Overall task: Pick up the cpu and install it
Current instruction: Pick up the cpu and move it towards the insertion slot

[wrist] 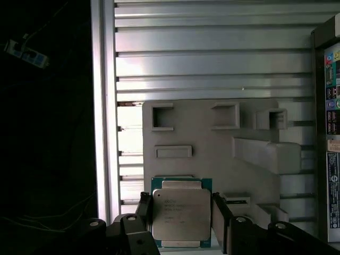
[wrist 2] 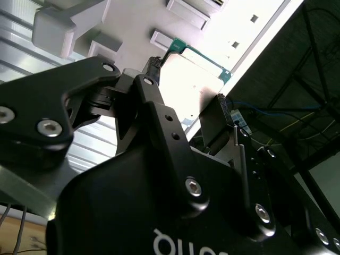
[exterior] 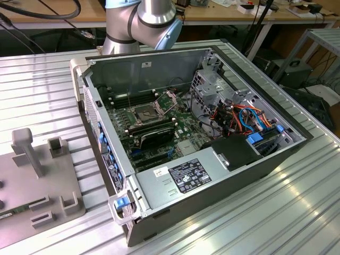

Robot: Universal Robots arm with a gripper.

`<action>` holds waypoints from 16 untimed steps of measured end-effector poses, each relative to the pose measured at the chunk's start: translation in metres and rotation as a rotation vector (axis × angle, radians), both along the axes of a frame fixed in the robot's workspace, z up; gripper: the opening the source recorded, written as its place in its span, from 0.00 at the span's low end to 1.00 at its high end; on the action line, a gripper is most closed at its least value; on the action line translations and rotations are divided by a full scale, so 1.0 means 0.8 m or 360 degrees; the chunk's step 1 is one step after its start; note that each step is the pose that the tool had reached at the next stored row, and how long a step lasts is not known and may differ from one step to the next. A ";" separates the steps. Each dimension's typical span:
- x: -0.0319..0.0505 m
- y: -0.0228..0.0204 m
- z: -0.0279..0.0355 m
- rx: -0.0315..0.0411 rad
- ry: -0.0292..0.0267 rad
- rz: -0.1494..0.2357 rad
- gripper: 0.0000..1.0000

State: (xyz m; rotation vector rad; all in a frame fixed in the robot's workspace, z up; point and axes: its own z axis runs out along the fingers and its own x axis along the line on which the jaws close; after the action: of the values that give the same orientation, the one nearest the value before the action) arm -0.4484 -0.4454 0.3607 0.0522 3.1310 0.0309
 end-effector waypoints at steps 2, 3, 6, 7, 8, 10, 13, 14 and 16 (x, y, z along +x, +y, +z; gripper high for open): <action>0.000 0.0000 0.0037 0.0000 0.00000 0.0000 0.55; 0.000 0.0000 0.0059 0.0000 0.00000 0.0000 0.55; 0.000 0.0000 0.0120 0.0000 -0.00001 0.0000 0.55; 0.000 0.0000 0.0133 0.0000 -0.00001 0.0000 0.55; 0.000 0.0000 0.0136 0.0000 -0.00004 0.0000 0.55; 0.000 0.0000 0.0139 0.0000 -0.00001 0.0000 0.55; 0.000 0.0000 0.0142 0.0000 0.00000 0.0000 0.55; 0.000 0.0000 0.0143 0.0000 0.00003 0.0000 0.55; 0.001 0.0000 0.0142 0.0000 0.00001 0.0000 0.55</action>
State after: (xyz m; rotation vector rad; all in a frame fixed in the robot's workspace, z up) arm -0.4474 -0.4454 0.3720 0.0522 3.1311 0.0310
